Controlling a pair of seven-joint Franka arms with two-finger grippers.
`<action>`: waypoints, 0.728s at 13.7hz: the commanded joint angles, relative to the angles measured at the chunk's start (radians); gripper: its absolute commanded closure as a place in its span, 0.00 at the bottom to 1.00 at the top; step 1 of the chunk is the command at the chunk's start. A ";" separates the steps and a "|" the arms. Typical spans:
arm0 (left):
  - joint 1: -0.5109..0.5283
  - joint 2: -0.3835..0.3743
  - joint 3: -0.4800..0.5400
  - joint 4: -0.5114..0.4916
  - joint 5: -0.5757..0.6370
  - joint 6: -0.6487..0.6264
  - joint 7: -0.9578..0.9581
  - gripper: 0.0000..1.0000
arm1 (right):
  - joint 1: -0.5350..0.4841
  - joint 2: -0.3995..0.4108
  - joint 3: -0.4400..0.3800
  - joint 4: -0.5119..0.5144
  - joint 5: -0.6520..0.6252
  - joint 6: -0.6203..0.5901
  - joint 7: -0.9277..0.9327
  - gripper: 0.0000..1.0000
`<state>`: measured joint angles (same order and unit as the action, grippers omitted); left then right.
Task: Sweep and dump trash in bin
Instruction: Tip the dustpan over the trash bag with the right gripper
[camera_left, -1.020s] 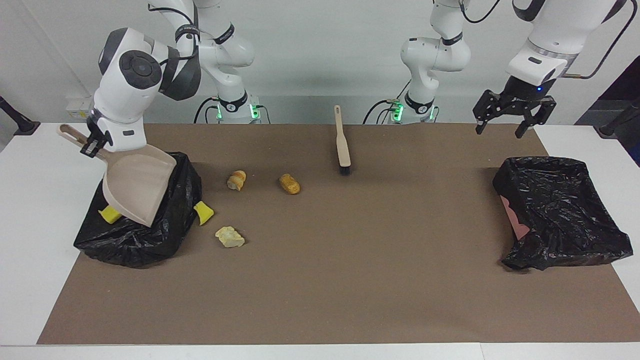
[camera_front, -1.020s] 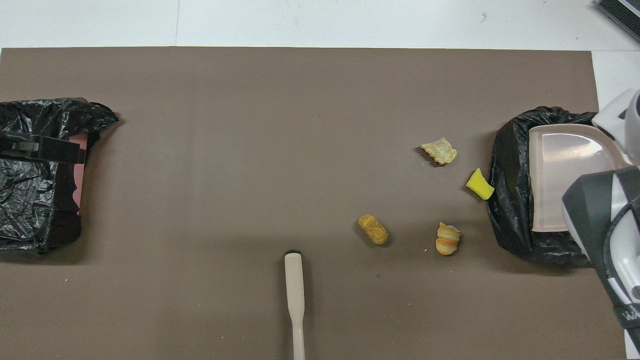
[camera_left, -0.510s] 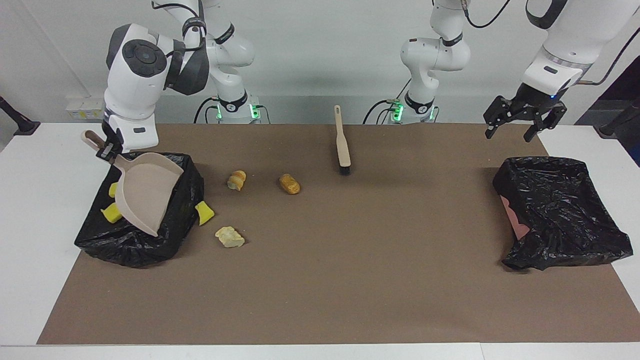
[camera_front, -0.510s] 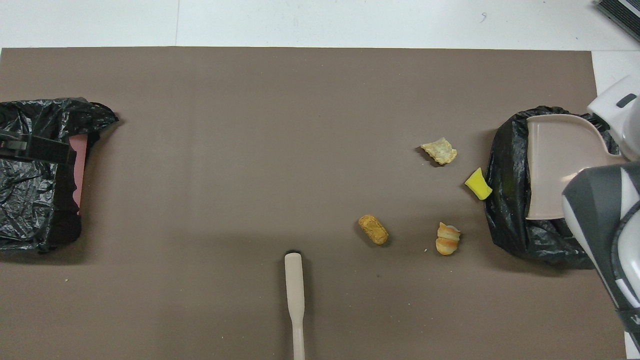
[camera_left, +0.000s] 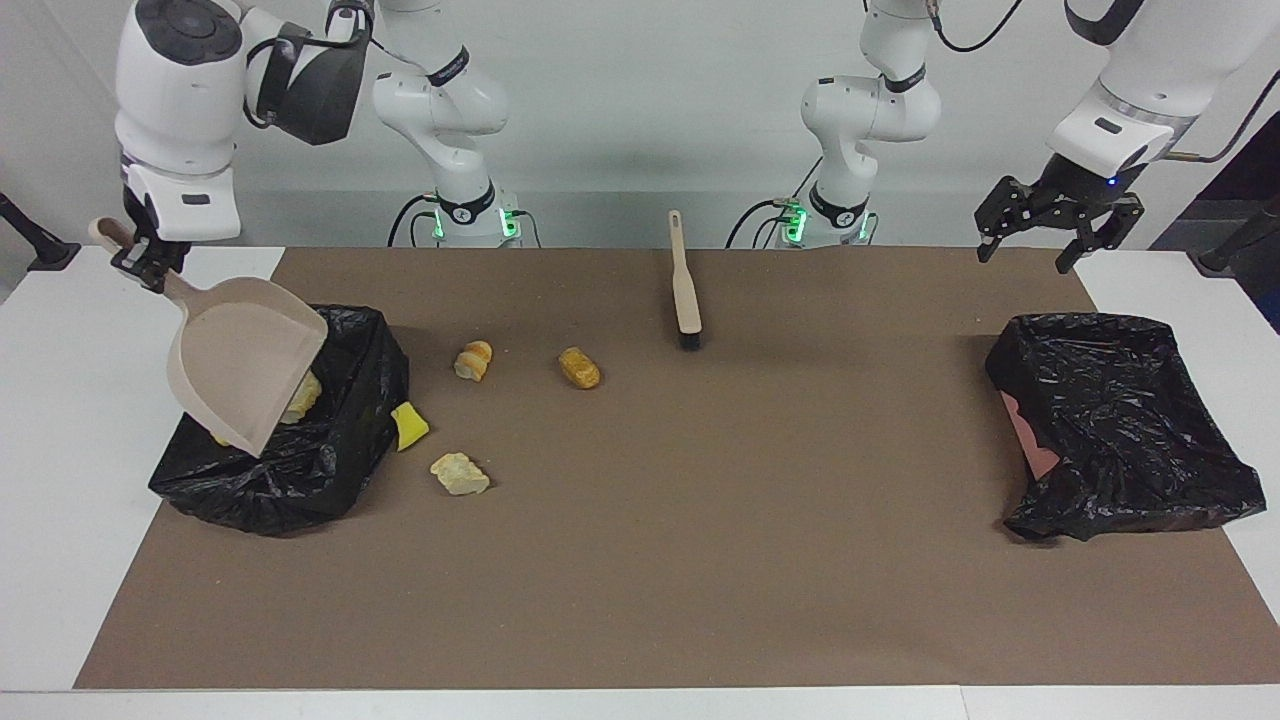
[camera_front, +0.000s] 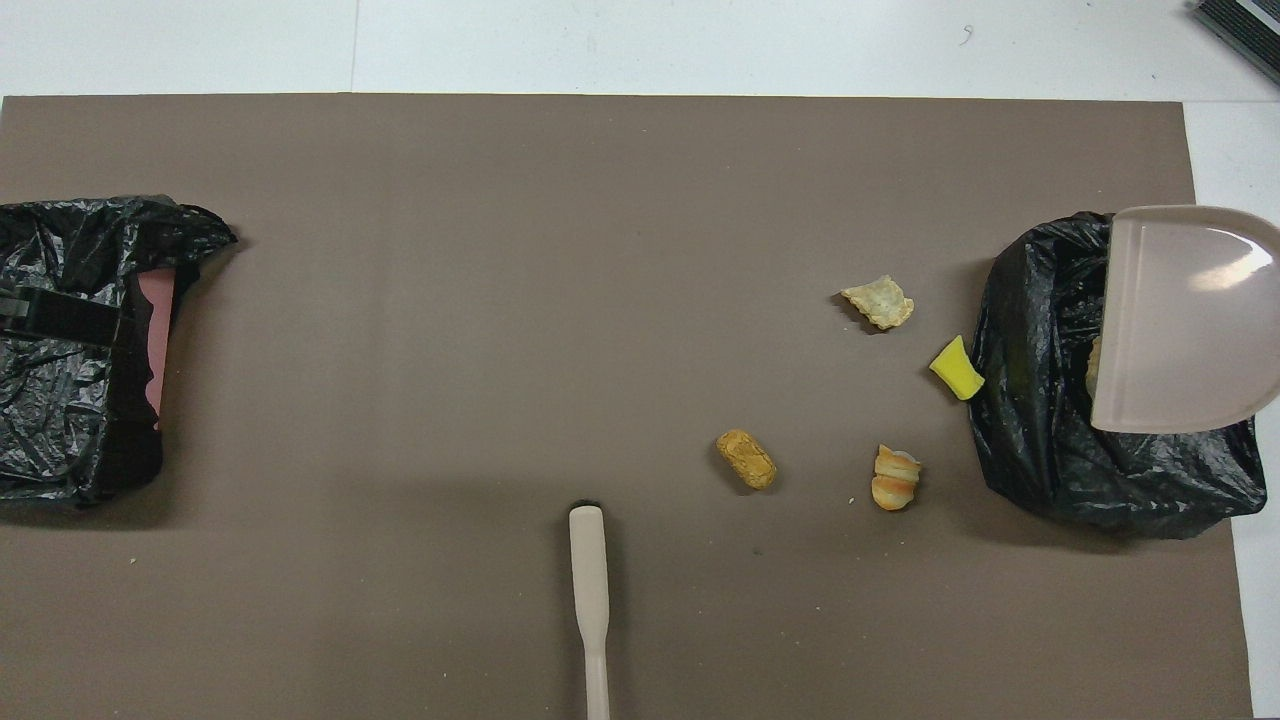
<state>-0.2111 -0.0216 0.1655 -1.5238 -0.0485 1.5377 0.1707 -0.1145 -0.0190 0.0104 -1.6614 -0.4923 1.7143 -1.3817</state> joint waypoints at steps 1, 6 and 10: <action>0.016 -0.009 -0.011 0.005 -0.008 -0.021 0.013 0.00 | -0.011 0.001 0.002 0.005 0.134 0.010 0.074 1.00; 0.015 -0.009 -0.011 0.004 -0.010 -0.021 0.009 0.00 | 0.027 0.046 0.016 -0.006 0.308 0.050 0.537 1.00; 0.016 -0.015 -0.011 -0.004 -0.010 -0.022 0.007 0.00 | 0.099 0.120 0.019 -0.006 0.441 0.111 0.850 1.00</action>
<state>-0.2111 -0.0233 0.1649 -1.5238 -0.0485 1.5341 0.1707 -0.0333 0.0730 0.0281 -1.6694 -0.1156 1.7963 -0.6720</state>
